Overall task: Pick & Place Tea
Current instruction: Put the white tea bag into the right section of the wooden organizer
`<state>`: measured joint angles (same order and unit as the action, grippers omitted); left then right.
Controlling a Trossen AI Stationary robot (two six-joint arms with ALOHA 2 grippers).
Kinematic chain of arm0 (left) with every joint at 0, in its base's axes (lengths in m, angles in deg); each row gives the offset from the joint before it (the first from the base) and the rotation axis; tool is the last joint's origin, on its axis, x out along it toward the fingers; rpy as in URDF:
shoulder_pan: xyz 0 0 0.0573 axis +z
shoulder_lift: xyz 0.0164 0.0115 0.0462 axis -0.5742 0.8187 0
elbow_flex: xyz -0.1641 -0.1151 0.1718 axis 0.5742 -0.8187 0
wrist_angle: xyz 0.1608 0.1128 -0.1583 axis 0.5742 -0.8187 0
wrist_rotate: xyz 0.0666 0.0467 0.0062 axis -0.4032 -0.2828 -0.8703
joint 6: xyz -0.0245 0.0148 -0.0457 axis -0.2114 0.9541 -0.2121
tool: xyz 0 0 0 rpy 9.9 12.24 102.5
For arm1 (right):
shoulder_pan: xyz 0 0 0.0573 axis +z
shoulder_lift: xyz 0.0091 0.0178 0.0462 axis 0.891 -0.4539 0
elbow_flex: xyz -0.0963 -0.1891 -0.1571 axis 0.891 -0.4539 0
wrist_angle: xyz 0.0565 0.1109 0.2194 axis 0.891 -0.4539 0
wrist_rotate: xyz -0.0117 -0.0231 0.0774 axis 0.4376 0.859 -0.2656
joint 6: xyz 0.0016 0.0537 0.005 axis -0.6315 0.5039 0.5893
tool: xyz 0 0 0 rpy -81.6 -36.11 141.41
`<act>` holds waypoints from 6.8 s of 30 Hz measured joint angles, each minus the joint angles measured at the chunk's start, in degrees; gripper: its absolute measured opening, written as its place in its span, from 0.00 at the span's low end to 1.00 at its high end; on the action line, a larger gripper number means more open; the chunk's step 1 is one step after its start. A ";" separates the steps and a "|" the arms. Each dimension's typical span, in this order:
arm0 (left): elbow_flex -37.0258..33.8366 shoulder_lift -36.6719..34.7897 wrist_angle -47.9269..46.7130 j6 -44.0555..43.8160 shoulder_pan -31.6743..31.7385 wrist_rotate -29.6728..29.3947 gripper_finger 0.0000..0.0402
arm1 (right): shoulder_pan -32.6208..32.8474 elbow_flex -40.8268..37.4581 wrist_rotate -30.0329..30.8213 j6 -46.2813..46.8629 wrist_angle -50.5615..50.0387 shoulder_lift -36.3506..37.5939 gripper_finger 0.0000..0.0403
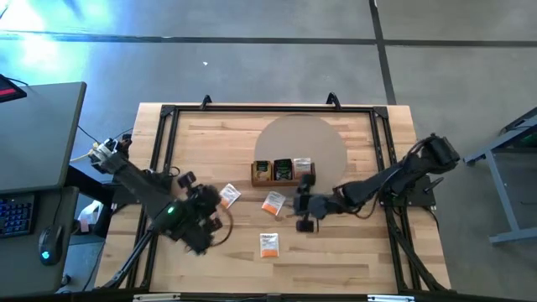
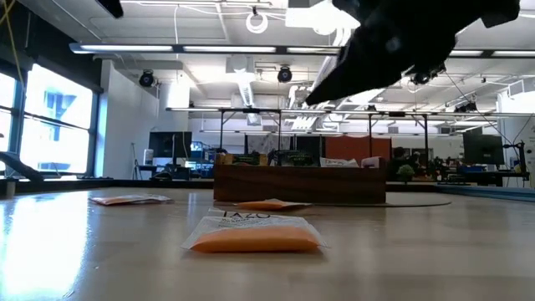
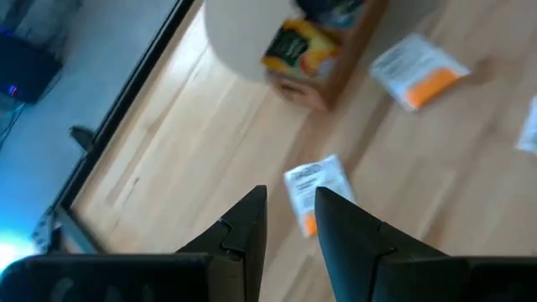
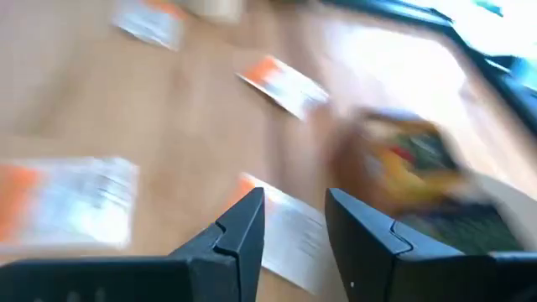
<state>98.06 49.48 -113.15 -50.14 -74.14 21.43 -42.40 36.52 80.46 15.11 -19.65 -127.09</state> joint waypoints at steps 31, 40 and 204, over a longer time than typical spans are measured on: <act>-47.51 -25.40 53.93 4.02 0.48 4.78 0.25 | -1.08 16.02 -22.79 3.20 0.13 -28.46 0.21; -47.54 -25.20 53.90 4.84 0.48 4.60 0.25 | -1.12 14.93 -20.80 2.74 -2.98 -24.89 0.05; -47.50 -25.18 53.96 5.49 0.46 4.71 0.25 | -4.54 14.25 -10.20 14.67 -13.74 -20.47 0.42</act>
<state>50.56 24.31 -59.19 -44.65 -73.68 26.14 -46.94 50.77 70.25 29.78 -33.39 -147.56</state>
